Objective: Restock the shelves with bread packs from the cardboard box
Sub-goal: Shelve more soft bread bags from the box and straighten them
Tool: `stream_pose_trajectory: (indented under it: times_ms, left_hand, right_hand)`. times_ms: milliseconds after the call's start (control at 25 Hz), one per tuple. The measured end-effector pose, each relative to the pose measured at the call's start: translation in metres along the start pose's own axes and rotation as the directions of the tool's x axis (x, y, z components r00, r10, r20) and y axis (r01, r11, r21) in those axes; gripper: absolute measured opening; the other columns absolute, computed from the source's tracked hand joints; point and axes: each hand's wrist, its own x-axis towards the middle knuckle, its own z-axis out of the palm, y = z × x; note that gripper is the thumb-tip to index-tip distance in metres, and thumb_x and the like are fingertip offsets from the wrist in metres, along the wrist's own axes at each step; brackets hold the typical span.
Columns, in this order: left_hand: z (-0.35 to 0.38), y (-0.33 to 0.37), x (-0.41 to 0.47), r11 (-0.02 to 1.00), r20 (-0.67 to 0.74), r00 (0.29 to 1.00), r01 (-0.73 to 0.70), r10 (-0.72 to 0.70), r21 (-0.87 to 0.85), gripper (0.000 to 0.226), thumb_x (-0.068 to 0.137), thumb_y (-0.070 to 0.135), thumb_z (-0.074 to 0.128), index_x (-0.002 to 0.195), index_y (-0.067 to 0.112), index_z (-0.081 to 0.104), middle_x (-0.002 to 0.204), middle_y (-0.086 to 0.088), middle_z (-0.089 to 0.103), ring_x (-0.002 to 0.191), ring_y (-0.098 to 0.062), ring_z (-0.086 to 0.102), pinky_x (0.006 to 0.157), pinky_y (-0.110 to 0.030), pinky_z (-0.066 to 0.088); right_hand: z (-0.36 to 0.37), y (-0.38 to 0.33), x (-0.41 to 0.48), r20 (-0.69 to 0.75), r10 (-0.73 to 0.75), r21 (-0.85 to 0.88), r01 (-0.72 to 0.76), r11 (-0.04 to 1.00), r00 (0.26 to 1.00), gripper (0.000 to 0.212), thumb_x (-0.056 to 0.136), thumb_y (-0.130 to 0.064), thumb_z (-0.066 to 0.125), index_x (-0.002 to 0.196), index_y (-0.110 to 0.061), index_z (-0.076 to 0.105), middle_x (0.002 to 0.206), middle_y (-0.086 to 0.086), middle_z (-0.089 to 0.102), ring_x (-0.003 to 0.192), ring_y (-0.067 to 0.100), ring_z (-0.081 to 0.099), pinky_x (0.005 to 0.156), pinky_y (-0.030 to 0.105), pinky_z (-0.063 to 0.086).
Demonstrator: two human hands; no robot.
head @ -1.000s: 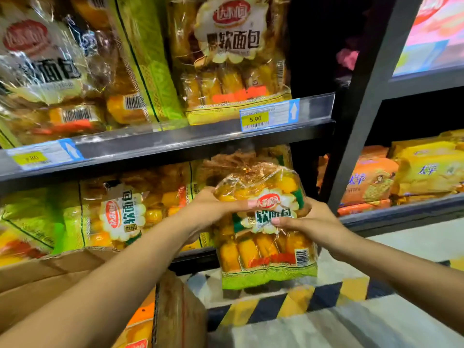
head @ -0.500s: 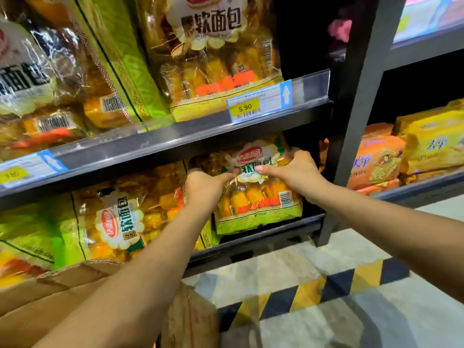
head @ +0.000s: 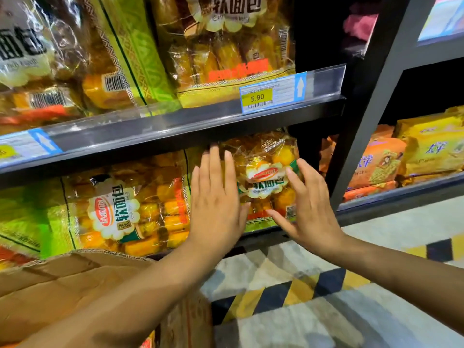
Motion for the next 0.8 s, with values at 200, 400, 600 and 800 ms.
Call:
stream_pose_trajectory:
  times_ms: [200,400,600,800]
  left_hand:
    - [0.022,-0.015,0.022,0.969,0.37,0.908,-0.239,0.198,0.067,0.123,0.073,0.063,0.067,0.153,0.009,-0.009,0.161,-0.012,0.01,0.147,-0.03,0.015,0.119,-0.04,0.011]
    - [0.033,-0.017,0.048,0.988,0.459,0.88,-0.153,0.123,0.029,0.102,0.072,0.059,0.072,0.149,0.018,0.018,0.144,-0.007,0.041,0.129,-0.027,0.045,0.103,-0.037,0.039]
    - [0.022,-0.013,0.051,0.992,0.493,0.862,-0.126,0.12,-0.021,0.103,0.071,0.051,0.076,0.15,0.016,0.019,0.146,-0.008,0.04,0.131,-0.028,0.043,0.104,-0.038,0.038]
    - [-0.051,-0.04,0.029,0.937,0.394,0.85,-0.32,0.35,-0.141,0.091,0.086,0.05,0.061,0.154,0.013,0.013,0.16,-0.011,0.021,0.146,-0.025,0.024,0.117,-0.036,0.021]
  right_hand:
    - [0.031,0.024,0.021,0.252,-0.092,-0.304,0.169,0.937,0.963,0.111,0.07,-0.072,0.056,0.147,0.0,0.019,0.149,0.029,0.025,0.141,0.039,0.018,0.114,0.053,0.022]
    - [0.039,0.03,0.036,0.298,-0.019,-0.4,0.143,0.906,0.954,0.113,0.065,-0.076,0.059,0.14,0.002,0.029,0.134,0.029,0.039,0.125,0.041,0.03,0.104,0.055,0.036]
    - [0.023,0.019,0.041,0.339,0.027,-0.398,0.117,0.91,0.94,0.115,0.063,-0.074,0.065,0.141,0.002,0.027,0.137,0.029,0.04,0.125,0.042,0.035,0.1,0.055,0.039]
    - [-0.021,-0.031,0.033,0.253,0.058,-0.261,0.01,0.965,0.966,0.085,0.076,-0.061,0.058,0.136,-0.002,0.041,0.137,0.024,0.044,0.131,0.04,0.035,0.103,0.053,0.032]
